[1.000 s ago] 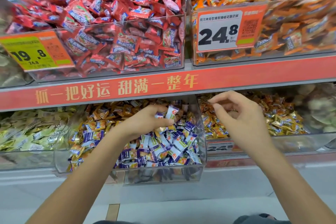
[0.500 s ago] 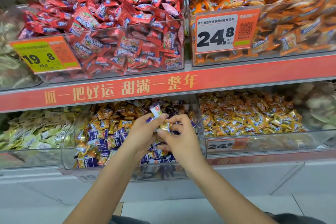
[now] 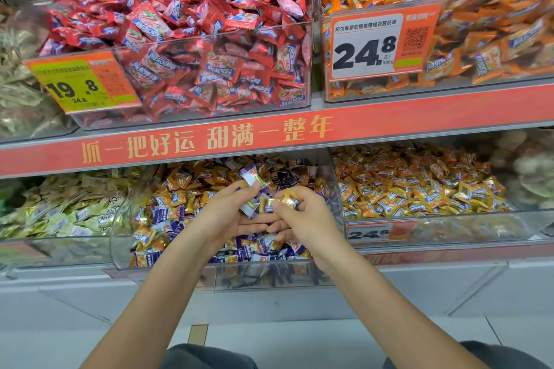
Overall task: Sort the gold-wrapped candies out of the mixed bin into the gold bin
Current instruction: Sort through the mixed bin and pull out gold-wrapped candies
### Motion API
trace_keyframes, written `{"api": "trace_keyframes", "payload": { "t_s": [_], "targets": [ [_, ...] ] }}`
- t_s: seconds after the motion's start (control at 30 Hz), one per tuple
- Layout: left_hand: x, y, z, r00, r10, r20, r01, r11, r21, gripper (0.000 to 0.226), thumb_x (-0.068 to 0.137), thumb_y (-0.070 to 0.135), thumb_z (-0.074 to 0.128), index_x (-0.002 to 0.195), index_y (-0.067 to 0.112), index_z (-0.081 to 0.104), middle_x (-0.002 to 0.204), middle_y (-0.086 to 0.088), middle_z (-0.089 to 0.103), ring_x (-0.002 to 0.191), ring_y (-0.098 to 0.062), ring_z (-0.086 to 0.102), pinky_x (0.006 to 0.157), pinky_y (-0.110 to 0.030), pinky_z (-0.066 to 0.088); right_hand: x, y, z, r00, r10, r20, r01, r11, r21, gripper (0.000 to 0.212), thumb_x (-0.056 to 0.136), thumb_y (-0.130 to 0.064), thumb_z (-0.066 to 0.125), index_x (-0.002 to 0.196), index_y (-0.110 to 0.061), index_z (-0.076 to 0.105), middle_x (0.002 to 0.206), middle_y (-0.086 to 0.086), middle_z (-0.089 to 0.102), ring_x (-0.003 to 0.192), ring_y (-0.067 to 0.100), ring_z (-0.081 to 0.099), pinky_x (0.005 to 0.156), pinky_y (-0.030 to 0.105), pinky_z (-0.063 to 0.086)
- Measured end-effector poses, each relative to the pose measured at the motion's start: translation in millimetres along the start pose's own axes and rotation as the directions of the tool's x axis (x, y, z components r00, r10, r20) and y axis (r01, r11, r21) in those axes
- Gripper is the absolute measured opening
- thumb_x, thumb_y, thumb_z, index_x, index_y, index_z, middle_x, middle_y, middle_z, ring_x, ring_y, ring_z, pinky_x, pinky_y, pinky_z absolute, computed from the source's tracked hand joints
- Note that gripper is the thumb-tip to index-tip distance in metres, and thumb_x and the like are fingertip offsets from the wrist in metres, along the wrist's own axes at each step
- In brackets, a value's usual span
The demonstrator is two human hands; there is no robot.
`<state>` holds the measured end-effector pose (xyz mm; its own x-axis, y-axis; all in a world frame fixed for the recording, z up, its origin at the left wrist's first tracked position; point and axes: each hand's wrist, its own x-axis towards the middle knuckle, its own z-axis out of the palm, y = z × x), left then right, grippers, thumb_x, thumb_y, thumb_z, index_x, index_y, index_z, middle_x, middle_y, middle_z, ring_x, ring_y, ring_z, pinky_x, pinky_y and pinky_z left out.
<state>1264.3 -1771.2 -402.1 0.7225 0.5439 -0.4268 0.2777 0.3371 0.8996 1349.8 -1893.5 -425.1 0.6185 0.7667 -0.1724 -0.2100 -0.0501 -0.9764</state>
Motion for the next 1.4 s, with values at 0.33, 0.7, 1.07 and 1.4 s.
{"api": "trace_keyframes", "payload": {
  "t_s": [0.33, 0.7, 1.07, 1.4],
  "targets": [
    [-5, 5, -2, 0.998, -0.055, 0.017, 0.057, 0.988, -0.145, 0.027, 0.096, 0.023, 0.053, 0.112, 0.003, 0.060, 0.103, -0.020, 0.070, 0.092, -0.026, 0.071, 0.068, -0.028, 0.060, -21, -22, -22, 0.847, -0.519, -0.114, 0.410, 0.774, -0.482, 0.005, 0.094, -0.022, 0.057, 0.098, -0.023, 0.053, 0.067, 0.002, 0.056, 0.050, 0.017, 0.055, 0.048, 0.033, 0.048],
    [6, 13, 14, 0.999, 0.003, 0.032, -0.005, 0.999, 0.039, 0.027, 0.097, 0.022, 0.051, 0.108, 0.001, 0.063, 0.095, -0.015, 0.073, 0.082, -0.019, 0.071, 0.065, -0.025, 0.059, 2, -20, -120, 0.860, -0.404, -0.310, -0.030, 0.567, -0.823, 0.029, 0.093, -0.031, 0.059, 0.113, -0.011, 0.053, 0.099, 0.006, 0.060, 0.095, 0.026, 0.053, 0.070, 0.030, 0.042],
    [-1, 5, 56, 0.964, -0.096, 0.247, 0.195, 0.889, -0.414, 0.033, 0.098, 0.025, 0.048, 0.114, -0.002, 0.058, 0.097, -0.021, 0.066, 0.076, -0.028, 0.070, 0.061, -0.032, 0.060, -14, -10, -31, 0.836, -0.532, 0.138, 0.462, 0.545, -0.699, 0.022, 0.087, -0.016, 0.064, 0.105, -0.023, 0.055, 0.098, -0.013, 0.052, 0.082, 0.008, 0.052, 0.074, 0.034, 0.051],
    [8, -1, 19, 0.885, 0.463, -0.053, -0.166, 0.419, 0.893, 0.041, 0.096, 0.024, 0.053, 0.135, 0.012, 0.048, 0.093, -0.012, 0.066, 0.043, -0.009, 0.045, 0.039, -0.017, 0.035, -8, -24, -109, 0.817, -0.509, -0.271, 0.122, 0.612, -0.781, 0.012, 0.088, -0.012, 0.064, 0.097, -0.020, 0.064, 0.096, -0.007, 0.064, 0.063, 0.009, 0.054, 0.063, 0.030, 0.046]
  ]
}}
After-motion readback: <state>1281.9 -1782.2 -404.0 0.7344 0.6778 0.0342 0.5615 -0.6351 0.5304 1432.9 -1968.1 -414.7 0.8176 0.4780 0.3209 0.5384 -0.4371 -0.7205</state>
